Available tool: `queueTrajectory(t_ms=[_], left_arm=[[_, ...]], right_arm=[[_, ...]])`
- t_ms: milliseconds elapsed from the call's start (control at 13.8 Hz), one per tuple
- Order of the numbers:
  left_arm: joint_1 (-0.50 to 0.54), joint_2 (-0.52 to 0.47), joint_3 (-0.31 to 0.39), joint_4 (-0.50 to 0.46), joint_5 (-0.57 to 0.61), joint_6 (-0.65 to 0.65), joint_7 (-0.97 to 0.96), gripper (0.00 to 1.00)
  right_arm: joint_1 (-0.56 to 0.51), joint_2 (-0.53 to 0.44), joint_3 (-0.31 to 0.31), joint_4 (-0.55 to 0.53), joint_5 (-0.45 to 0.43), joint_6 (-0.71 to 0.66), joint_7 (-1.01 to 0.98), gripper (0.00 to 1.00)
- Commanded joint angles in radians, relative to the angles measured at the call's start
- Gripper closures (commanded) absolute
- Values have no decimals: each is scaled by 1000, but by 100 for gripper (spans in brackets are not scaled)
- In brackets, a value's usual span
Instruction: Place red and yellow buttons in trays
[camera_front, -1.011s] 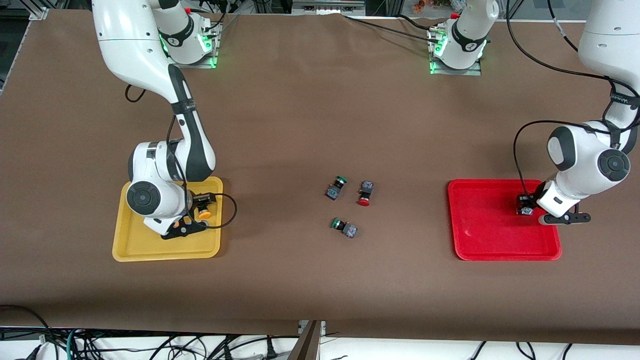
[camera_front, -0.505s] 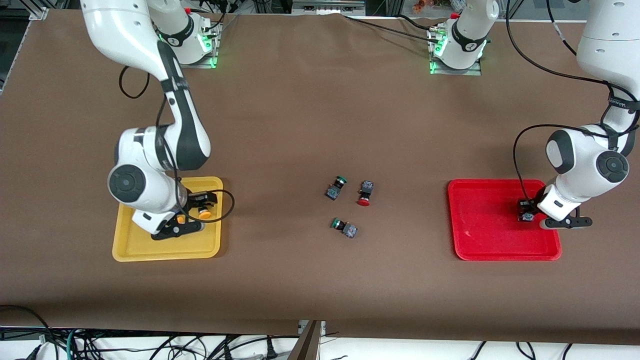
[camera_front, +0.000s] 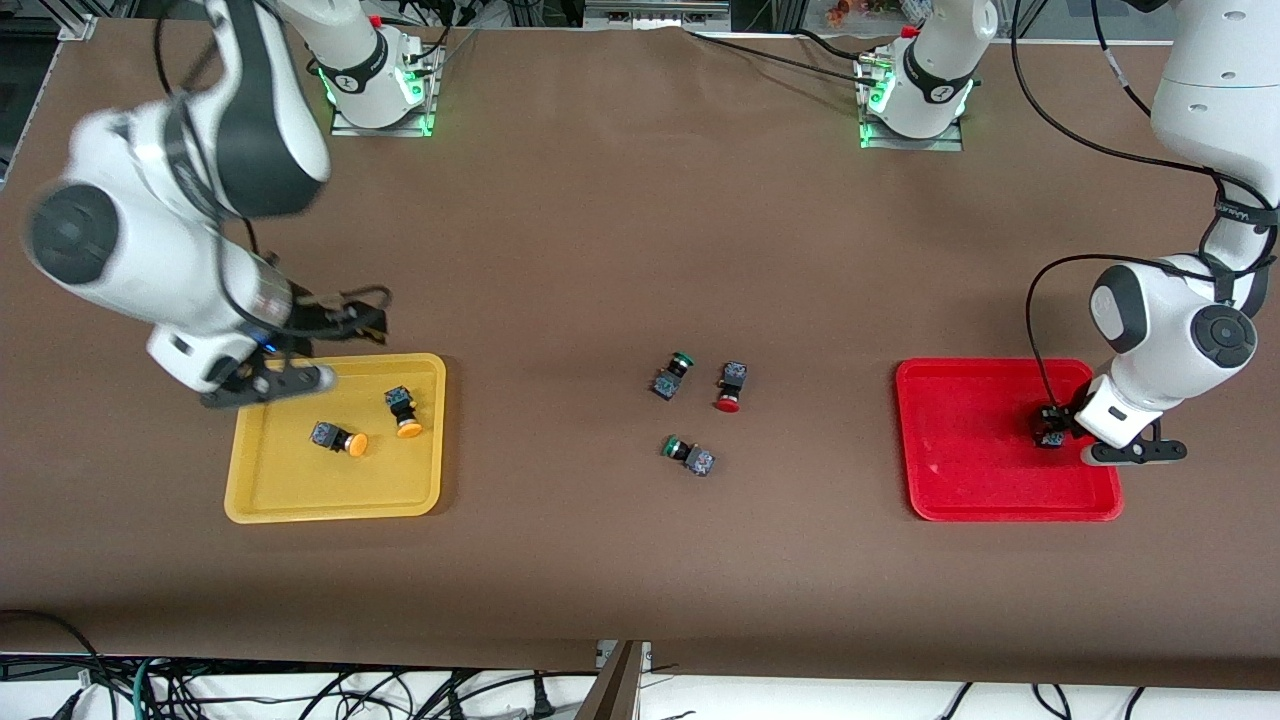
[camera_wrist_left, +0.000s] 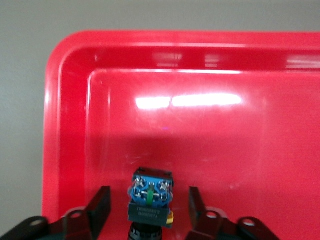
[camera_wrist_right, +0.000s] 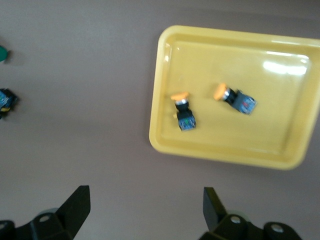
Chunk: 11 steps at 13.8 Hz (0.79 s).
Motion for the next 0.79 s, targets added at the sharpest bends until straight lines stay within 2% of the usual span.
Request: queueTrajectory(t_ms=[0, 144, 289, 361, 722], left_arm=[[-7, -17, -7, 17, -23, -14, 25, 0], [-52, -38, -16, 17, -25, -17, 19, 0], [-124, -50, -16, 17, -25, -29, 8, 0], [-153, -57, -16, 18, -23, -29, 6, 0], [-352, -60, -16, 20, -25, -32, -44, 0]], right_arm=[[-2, -158, 3, -101, -87, -68, 6, 0], [-84, -242, 47, -155, -101, -103, 2, 0], [-237, -253, 183, -156, -113, -112, -29, 0], [-270, -253, 211, -156, -139, -106, -44, 0], [-261, -244, 224, -118, -227, -85, -78, 0]])
